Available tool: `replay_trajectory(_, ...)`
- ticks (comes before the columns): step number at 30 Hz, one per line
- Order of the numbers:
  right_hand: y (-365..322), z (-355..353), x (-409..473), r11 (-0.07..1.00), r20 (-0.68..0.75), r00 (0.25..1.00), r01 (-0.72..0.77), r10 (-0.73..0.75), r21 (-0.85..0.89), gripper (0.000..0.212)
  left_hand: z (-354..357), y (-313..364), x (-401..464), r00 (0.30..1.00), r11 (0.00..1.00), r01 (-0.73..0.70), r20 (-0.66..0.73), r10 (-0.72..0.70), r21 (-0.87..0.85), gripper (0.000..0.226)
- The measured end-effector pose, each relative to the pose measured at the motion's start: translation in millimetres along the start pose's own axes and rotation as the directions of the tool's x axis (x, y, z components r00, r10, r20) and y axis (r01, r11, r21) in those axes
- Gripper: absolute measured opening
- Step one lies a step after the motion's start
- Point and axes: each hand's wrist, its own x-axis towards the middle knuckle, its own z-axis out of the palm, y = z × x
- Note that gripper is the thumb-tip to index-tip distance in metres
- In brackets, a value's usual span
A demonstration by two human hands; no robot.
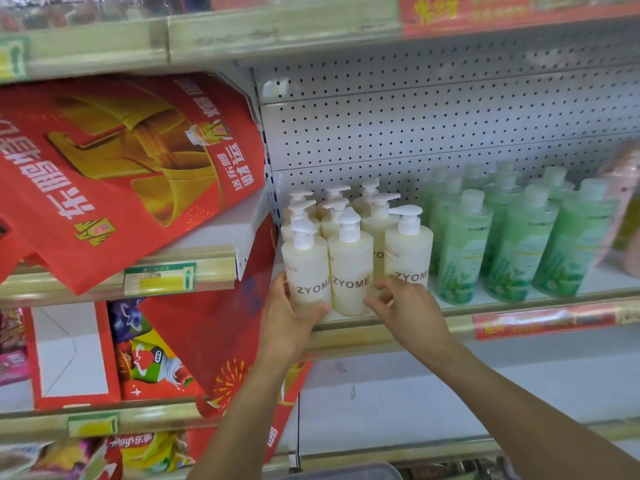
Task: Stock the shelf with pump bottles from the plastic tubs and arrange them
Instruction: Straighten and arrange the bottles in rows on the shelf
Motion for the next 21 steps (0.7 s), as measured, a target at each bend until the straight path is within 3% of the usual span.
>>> replay_trajectory(3, 13.6, -11.2, -6.9, 0.999, -0.188, 0.982, -0.007, 0.014, 0.04, 0.016, 4.8, 0.0, -2.4, 0.999, 0.997, -0.051, 0.006, 0.05, 0.06, 0.101)
replay_trajectory(6, 28.9, -20.6, -8.3, 0.958, -0.31, 0.935, -0.086, 0.173, 0.273, 0.03, 8.0, 2.3, -2.4, 0.998, 0.996, -0.062, -0.026, 0.063, 0.059, 0.107)
replay_trajectory(11, 35.3, -12.0, -3.3, 0.929, -0.141, 0.972, -0.132, 0.19, 0.345, 0.074, 16.5, 0.9, 1.5, 0.997, 0.997, -0.074, -0.031, 0.075, 0.01, 0.116)
replay_trajectory(17, 33.1, -13.1, 10.9, 0.885, 0.003, 0.974, -0.207, 0.227, 0.417, 0.072, 17.9, -4.1, 8.7, 0.998, 0.998, -0.061, -0.01, 0.061, -0.031, 0.098)
replay_trajectory(21, 30.3, -8.4, 11.2, 0.883, 0.007, 0.978, -0.191, 0.208, 0.429, 0.073, 18.4, -2.4, 9.0, 0.998, 0.998, -0.058, -0.017, 0.057, -0.036, 0.096)
